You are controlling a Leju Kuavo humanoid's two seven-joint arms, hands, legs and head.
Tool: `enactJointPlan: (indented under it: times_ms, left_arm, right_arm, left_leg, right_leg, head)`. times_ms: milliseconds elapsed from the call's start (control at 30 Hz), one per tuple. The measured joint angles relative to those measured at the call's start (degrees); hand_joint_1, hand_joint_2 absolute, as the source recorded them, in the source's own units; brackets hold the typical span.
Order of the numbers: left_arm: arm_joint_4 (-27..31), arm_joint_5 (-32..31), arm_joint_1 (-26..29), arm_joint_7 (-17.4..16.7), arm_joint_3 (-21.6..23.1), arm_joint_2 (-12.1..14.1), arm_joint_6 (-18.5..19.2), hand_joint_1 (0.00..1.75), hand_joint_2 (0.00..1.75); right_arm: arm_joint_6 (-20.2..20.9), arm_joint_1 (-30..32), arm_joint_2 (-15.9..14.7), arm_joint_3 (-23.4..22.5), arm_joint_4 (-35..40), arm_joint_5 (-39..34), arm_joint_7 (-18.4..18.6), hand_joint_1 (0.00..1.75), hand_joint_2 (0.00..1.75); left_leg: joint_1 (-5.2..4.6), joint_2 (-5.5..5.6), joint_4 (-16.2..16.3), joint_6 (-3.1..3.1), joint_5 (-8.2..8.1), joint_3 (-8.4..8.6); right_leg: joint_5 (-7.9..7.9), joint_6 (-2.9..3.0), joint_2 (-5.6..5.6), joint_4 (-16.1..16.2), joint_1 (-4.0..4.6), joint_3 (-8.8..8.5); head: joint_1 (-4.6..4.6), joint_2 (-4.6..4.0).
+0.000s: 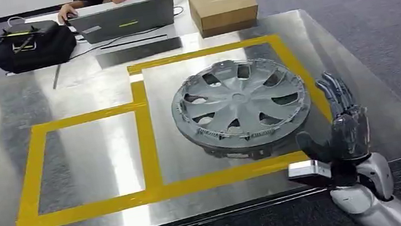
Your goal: Take the parts from the cabinet and place them on the table.
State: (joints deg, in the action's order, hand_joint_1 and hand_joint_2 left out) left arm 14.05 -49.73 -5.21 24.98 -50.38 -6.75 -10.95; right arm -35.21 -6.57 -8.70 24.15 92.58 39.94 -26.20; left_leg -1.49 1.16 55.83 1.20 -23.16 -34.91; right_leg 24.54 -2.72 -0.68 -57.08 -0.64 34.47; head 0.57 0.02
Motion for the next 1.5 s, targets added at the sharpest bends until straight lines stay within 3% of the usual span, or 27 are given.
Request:
enactJointPlan:
  times_ms: [200, 233, 267, 333, 367, 400, 467, 533, 567, 600, 667, 700, 733, 800, 867, 900, 967, 1033, 1067, 1100, 1200, 1233, 1300, 1367, 1400, 1433, 1500]
  left_arm:
    - [0.0, 2.0, 0.0, -0.1, -1.6, 0.0, -0.3, 0.00, 0.00]
    - [0.0, 1.9, -0.1, -0.1, -1.6, -0.2, -0.4, 0.00, 0.00]
    - [0.0, 1.7, -0.1, -0.3, -1.7, -0.1, -0.4, 0.00, 0.00]
    - [0.0, 1.6, -0.1, -0.6, -1.8, 0.0, -0.6, 0.00, 0.00]
    - [0.0, 1.4, -0.1, -0.7, -1.8, 0.0, -0.6, 0.00, 0.00]
    - [0.0, 1.2, 0.0, -0.9, -1.8, -0.1, -0.6, 0.00, 0.00]
    - [0.0, 1.1, 0.0, -0.9, -1.8, -0.2, -0.8, 0.00, 0.00]
    - [0.0, 1.1, 0.0, -1.0, -1.8, -0.3, -0.9, 0.00, 0.00]
    - [0.0, 1.1, 0.0, -1.0, -1.9, -0.3, -1.0, 0.00, 0.00]
    - [0.0, 1.1, 0.0, -1.0, -1.9, -0.3, -1.0, 0.00, 0.00]
    - [0.0, 1.1, 0.0, -1.0, -1.9, -0.3, -1.1, 0.00, 0.00]
    - [0.0, 1.1, 0.1, -1.1, -1.9, -0.3, -1.1, 0.00, 0.00]
    - [0.0, 1.1, 0.2, -1.0, -1.9, 0.0, -1.1, 0.00, 0.00]
    - [0.0, 1.2, 0.1, -1.1, -1.9, -0.1, -1.1, 0.00, 0.00]
    - [0.0, 1.2, 0.0, -1.1, -1.9, -0.2, -1.1, 0.00, 0.00]
    - [0.0, 1.2, 0.0, -1.1, -1.9, -0.2, -1.1, 0.00, 0.00]
    - [0.0, 1.2, 0.0, -1.1, -1.9, -0.2, -1.1, 0.00, 0.00]
    - [0.0, 1.2, -0.1, -1.1, -1.9, -0.1, -1.0, 0.00, 0.00]
    - [0.0, 1.2, -0.3, -1.1, -1.9, -0.2, -1.0, 0.00, 0.00]
    - [0.0, 1.2, -0.5, -1.1, -1.9, -0.2, -1.0, 0.00, 0.00]
    - [0.0, 1.2, -0.3, -1.0, -1.9, -0.3, -1.0, 0.00, 0.00]
    - [0.0, 1.2, -0.2, -1.1, -2.0, -0.4, -1.0, 0.00, 0.00]
    - [0.0, 1.4, -0.2, -1.1, -2.1, -0.2, -1.1, 0.00, 0.00]
    - [0.0, 1.5, -0.2, -1.1, -2.2, -0.3, -1.1, 0.00, 0.00]
    - [-0.1, 1.5, -0.1, -1.1, -2.2, -0.4, -1.1, 0.00, 0.00]
    - [-0.1, 1.5, -0.1, -1.1, -2.3, -0.5, -1.2, 0.00, 0.00]
    - [-0.1, 1.5, -0.1, -1.1, -2.3, -0.5, -1.1, 0.00, 0.00]
  right_arm:
    - [0.6, 2.2, 0.9, 0.0, 5.1, -0.1, -0.9, 0.00, 0.00]
    - [0.6, 2.2, 0.9, 0.0, 5.4, -0.1, -1.0, 0.00, 0.00]
    - [0.6, 2.1, 0.9, 0.0, 5.6, -0.1, -1.1, 0.00, 0.00]
    - [0.7, 2.2, 1.0, 0.0, 5.7, -0.2, -1.1, 0.00, 0.00]
    - [0.8, 2.4, 1.0, 0.0, 5.7, -0.5, -1.1, 0.00, 0.00]
    - [0.8, 2.5, 1.0, 0.0, 5.7, -0.7, -1.1, 0.00, 0.00]
    - [0.8, 2.5, 1.0, -0.1, 5.7, -1.1, -1.3, 0.00, 0.00]
    - [0.7, 2.4, 1.0, -0.1, 5.7, -1.4, -1.6, 0.00, 0.00]
    - [0.8, 2.2, 1.0, -0.1, 5.7, -1.6, -1.7, 0.00, 0.00]
    - [0.8, 2.2, 1.1, -0.1, 5.7, -1.6, -1.8, 0.00, 0.00]
    - [0.8, 2.3, 1.1, -0.2, 5.8, -1.8, -1.8, 0.00, 0.00]
    - [0.8, 2.3, 1.1, -0.2, 5.8, -1.8, -1.8, 0.00, 0.00]
    - [0.8, 2.1, 1.1, -0.2, 5.8, -1.9, -1.8, 0.00, 0.00]
    - [0.9, 2.1, 1.1, -0.2, 5.8, -2.1, -1.8, 0.00, 0.00]
    - [0.9, 2.2, 1.1, -0.2, 5.8, -2.3, -1.8, 0.00, 0.00]
    - [0.9, 2.2, 1.1, -0.2, 5.8, -2.4, -1.8, 0.00, 0.00]
    - [0.9, 2.3, 1.1, -0.2, 5.8, -2.5, -1.8, 0.00, 0.00]
    - [0.9, 2.2, 1.1, -0.2, 5.8, -2.6, -1.8, 0.00, 0.00]
    - [0.9, 2.3, 1.1, -0.3, 6.0, -2.8, -1.9, 0.00, 0.00]
    - [0.8, 2.2, 1.1, -0.5, 6.1, -3.1, -2.0, 0.00, 0.00]
    - [0.8, 2.5, 1.1, -0.6, 6.1, -3.6, -2.1, 0.00, 0.00]
    - [0.8, 2.7, 1.1, -0.9, 6.1, -4.0, -2.2, 0.00, 0.00]
    - [0.8, 2.9, 1.1, -1.2, 6.1, -4.9, -2.3, 0.00, 0.00]
    - [0.8, 3.0, 1.1, -1.8, 6.1, -6.5, -2.6, 0.00, 0.00]
    - [0.8, 3.3, 1.1, -2.1, 6.2, -7.5, -3.0, 0.00, 0.00]
    - [0.9, 3.6, 1.1, -2.5, 6.2, -8.5, -3.3, 0.00, 0.00]
    - [1.1, 3.8, 1.1, -3.1, 6.4, -9.7, -3.7, 0.00, 0.00]
  left_leg:
    - [0.02, -0.12, -0.2, 0.93, 0.52, 0.26]
    - [0.37, -0.20, -0.5, 1.01, 0.71, 0.48]
    - [0.50, -0.27, -0.5, 1.19, 0.76, 0.52]
    - [0.49, -0.27, -0.5, 1.31, 0.79, 0.48]
    - [0.45, -0.28, -0.4, 1.34, 0.85, 0.39]
    - [0.45, -0.28, -0.4, 1.30, 0.92, 0.34]
    - [0.49, -0.25, -0.4, 1.07, 1.09, 0.24]
    - [0.58, -0.15, -0.3, 0.73, 1.31, 0.23]
    - [0.30, -0.10, -0.2, 0.33, 1.45, -0.06]
    - [0.27, -0.04, -0.1, 0.05, 1.68, -0.07]
    - [0.38, -0.03, 0.1, -0.66, 2.32, -0.40]
    - [0.34, 0.04, 0.2, -0.99, 2.50, -0.64]
    - [0.49, -0.10, 0.7, -1.38, 1.51, -1.07]
    - [0.79, -0.35, 6.0, -2.34, -3.87, -3.10]
    - [1.27, -0.42, 15.4, -2.95, -9.30, -6.10]
    - [1.41, -0.42, 18.0, -3.10, -10.09, -6.45]
    - [1.66, -0.44, 15.7, -3.17, -7.40, -3.74]
    - [1.79, -0.46, 6.4, -3.15, -4.16, 2.99]
    - [1.85, -0.43, 2.2, -3.15, -4.78, 6.43]
    - [1.64, -0.22, -0.4, -2.66, -5.42, 7.58]
    - [1.32, -0.23, -0.2, -1.43, -4.80, 6.46]
    - [1.60, -0.50, -0.5, -0.59, -4.10, 6.14]
    - [1.50, -0.61, -0.5, 0.32, -3.12, 5.06]
    - [1.23, -0.63, -0.5, 0.73, -2.11, 3.81]
    - [1.06, -0.62, -0.4, 0.81, -1.57, 3.12]
    - [0.91, -0.62, -0.4, 0.85, -1.06, 2.46]
    - [0.59, -0.61, -0.4, 0.77, -0.09, 1.26]
  right_leg:
    - [-0.21, -1.04, -0.06, 0.1, -0.04, -0.43]
    - [0.65, -1.04, -0.02, -0.5, -0.07, 0.24]
    - [2.99, -1.20, 0.15, -3.1, 0.11, 1.02]
    - [8.02, -1.33, 0.20, -12.3, -0.06, 4.50]
    - [9.68, -1.44, 0.21, -16.6, -0.03, 6.15]
    - [9.72, -1.47, 0.20, -18.1, -0.03, 6.52]
    - [6.52, -1.45, 0.22, -13.3, -0.04, 3.36]
    - [3.06, -1.43, 0.27, -3.3, -0.12, -2.76]
    - [3.90, -1.26, 0.16, 0.1, 0.07, -5.42]
    - [2.75, -0.55, -0.15, -0.6, 0.12, -4.70]
    - [2.90, -0.15, -0.17, -0.6, 0.27, -4.09]
    - [2.52, 0.39, -0.14, -0.4, 0.07, -3.71]
    - [2.10, 1.02, 0.03, -0.4, -0.14, -3.42]
    - [1.32, 1.69, 0.15, -0.4, -0.20, -2.40]
    - [0.34, 1.75, 0.33, -0.4, -0.18, -0.95]
    - [-0.16, 1.67, 0.40, -0.5, -0.20, -0.23]
    - [-1.19, 1.29, 0.41, -0.5, -0.28, 1.13]
    - [-2.13, 0.70, 0.40, -0.5, -0.47, 2.10]
    - [-2.48, 0.32, 0.41, -0.6, -0.33, 2.38]
    - [-2.87, 0.00, 0.48, -0.7, -0.20, 2.70]
    - [-4.53, -0.96, 0.52, 0.1, -0.33, 2.70]
    - [-4.39, -1.29, 0.48, 0.0, -0.49, 3.10]
    - [1.61, -1.52, 0.56, -4.7, -0.49, 4.96]
    - [7.37, -1.61, 0.52, -14.0, -0.32, 7.28]
    - [8.44, -1.56, 0.52, -17.3, -0.24, 7.75]
    - [7.81, -1.42, 0.52, -18.1, -0.10, 7.12]
    - [4.33, -0.73, 0.51, -13.0, 0.26, 2.62]
  head:
    - [-0.02, 0.00]
    - [-0.02, 0.00]
    - [0.35, 0.00]
    - [0.22, 0.00]
    - [0.33, 0.00]
    - [0.26, 0.00]
    - [0.28, 0.00]
    - [0.31, 0.00]
    - [0.33, 0.00]
    - [0.00, 0.00]
    - [0.02, 0.00]
    - [0.15, 0.00]
    - [0.18, 0.00]
    - [-0.52, 0.00]
    - [-0.55, 0.00]
    - [-0.57, 0.00]
    - [-0.55, 0.00]
    - [-0.57, 0.00]
    - [-0.66, 0.00]
    - [-0.59, 0.00]
    - [-0.55, 0.00]
    - [-0.68, 0.00]
    - [-0.55, 0.00]
    - [-0.55, 0.00]
    - [-0.52, 0.00]
    - [-0.52, 0.00]
    - [-0.52, 0.00]
